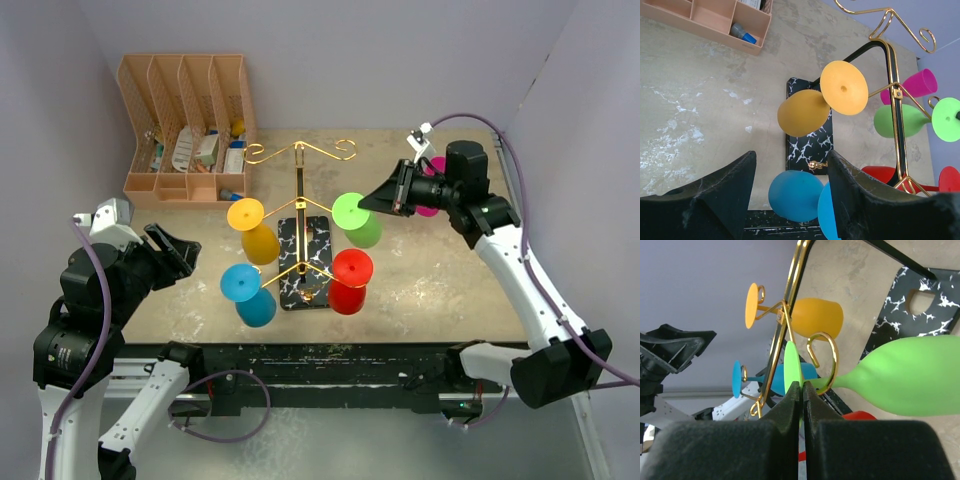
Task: Take the wine glass off the wine glass rack
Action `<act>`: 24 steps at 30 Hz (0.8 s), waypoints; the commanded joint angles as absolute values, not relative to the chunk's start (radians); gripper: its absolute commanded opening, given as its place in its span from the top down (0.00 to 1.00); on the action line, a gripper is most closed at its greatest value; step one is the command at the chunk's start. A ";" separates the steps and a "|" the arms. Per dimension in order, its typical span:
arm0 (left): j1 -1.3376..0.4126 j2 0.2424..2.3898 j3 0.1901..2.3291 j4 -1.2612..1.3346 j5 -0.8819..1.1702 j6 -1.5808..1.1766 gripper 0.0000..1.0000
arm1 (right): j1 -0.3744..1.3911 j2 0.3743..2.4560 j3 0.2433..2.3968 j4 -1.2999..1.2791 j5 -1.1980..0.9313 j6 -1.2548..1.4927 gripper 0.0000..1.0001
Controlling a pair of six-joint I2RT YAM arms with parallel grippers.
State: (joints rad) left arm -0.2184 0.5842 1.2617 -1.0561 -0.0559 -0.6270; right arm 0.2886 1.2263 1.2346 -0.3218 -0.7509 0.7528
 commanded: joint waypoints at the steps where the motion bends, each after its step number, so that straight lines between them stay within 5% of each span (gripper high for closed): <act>1: -0.218 0.594 1.274 -1.013 -0.044 -0.640 0.38 | 0.287 1.225 1.261 -0.200 -0.817 0.792 1.00; 18: -0.219 0.595 1.285 -1.002 -0.038 -0.642 0.36 | 0.288 1.353 1.356 -0.043 -0.855 0.852 1.00; 24: -0.219 0.597 1.280 -0.946 0.015 -0.650 0.23 | 0.288 1.406 1.410 0.005 -0.813 0.841 1.00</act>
State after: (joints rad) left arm -0.2184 0.5842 1.2617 -1.0389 -0.0319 -0.6361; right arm 0.2962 1.3895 1.3239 -0.1276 -0.8543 0.8463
